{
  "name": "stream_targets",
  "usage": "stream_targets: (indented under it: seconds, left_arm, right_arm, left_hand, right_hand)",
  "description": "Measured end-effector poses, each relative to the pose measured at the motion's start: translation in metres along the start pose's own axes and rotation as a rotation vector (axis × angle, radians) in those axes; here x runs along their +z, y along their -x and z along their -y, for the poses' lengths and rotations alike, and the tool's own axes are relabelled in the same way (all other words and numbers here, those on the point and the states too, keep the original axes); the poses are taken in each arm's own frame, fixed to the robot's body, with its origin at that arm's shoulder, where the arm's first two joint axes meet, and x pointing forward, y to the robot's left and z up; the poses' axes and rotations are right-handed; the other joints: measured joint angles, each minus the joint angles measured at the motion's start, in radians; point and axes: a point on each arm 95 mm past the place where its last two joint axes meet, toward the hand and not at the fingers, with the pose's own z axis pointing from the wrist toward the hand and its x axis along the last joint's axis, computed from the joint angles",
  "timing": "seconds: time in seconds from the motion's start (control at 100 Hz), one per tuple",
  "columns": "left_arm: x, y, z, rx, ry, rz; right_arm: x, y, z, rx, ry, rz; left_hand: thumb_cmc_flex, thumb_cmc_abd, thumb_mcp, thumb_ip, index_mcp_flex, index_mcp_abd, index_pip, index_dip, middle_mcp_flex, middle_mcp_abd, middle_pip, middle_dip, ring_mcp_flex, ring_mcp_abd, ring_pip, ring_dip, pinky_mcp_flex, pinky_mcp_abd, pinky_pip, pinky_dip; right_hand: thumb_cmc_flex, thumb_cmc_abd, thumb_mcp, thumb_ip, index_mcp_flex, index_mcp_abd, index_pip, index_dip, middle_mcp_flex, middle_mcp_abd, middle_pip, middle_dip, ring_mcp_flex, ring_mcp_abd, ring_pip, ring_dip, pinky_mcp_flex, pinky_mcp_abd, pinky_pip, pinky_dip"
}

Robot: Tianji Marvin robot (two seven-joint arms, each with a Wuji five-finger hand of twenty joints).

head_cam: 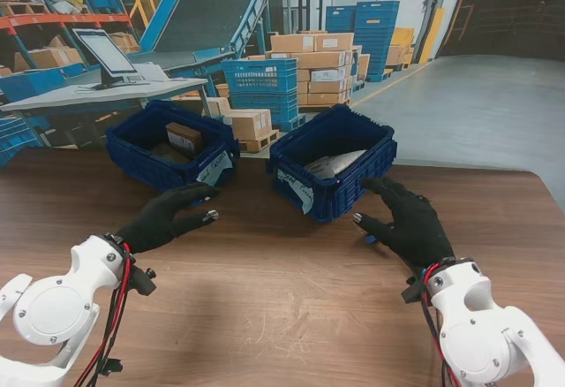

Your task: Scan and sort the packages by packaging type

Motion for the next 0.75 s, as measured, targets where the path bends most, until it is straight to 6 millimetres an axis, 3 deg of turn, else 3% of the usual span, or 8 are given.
stream_targets:
  seconds: [0.26, 0.75]
  left_arm:
    - [-0.001, -0.004, 0.000, -0.004, -0.004, -0.008]
    - [-0.003, -0.009, -0.019, -0.042, 0.053, -0.036]
  right_arm:
    - [-0.005, -0.007, 0.013, -0.020, -0.023, -0.026]
    - [-0.002, -0.006, 0.037, 0.019, -0.036, -0.041]
  left_hand:
    - [0.001, 0.000, 0.002, 0.000, 0.000, -0.001, 0.000, -0.004, 0.000, 0.000, 0.000, 0.000, 0.000, 0.000, 0.000, -0.001, 0.000, 0.000, -0.012, 0.000]
    - [0.001, 0.000, -0.007, 0.000, 0.000, -0.001, 0.000, -0.009, 0.000, 0.000, 0.000, -0.010, 0.000, 0.000, 0.000, -0.003, 0.000, -0.001, -0.024, 0.000]
  right_hand:
    - [0.000, 0.000, 0.000, 0.000, 0.000, 0.000, 0.000, -0.002, 0.001, 0.000, -0.001, 0.000, 0.000, 0.000, 0.000, 0.000, -0.001, 0.000, -0.001, 0.000]
    - [0.000, 0.000, 0.000, 0.000, 0.000, 0.000, 0.000, -0.009, 0.011, 0.000, -0.010, 0.000, 0.000, 0.000, 0.000, 0.000, -0.004, 0.000, -0.008, -0.001]
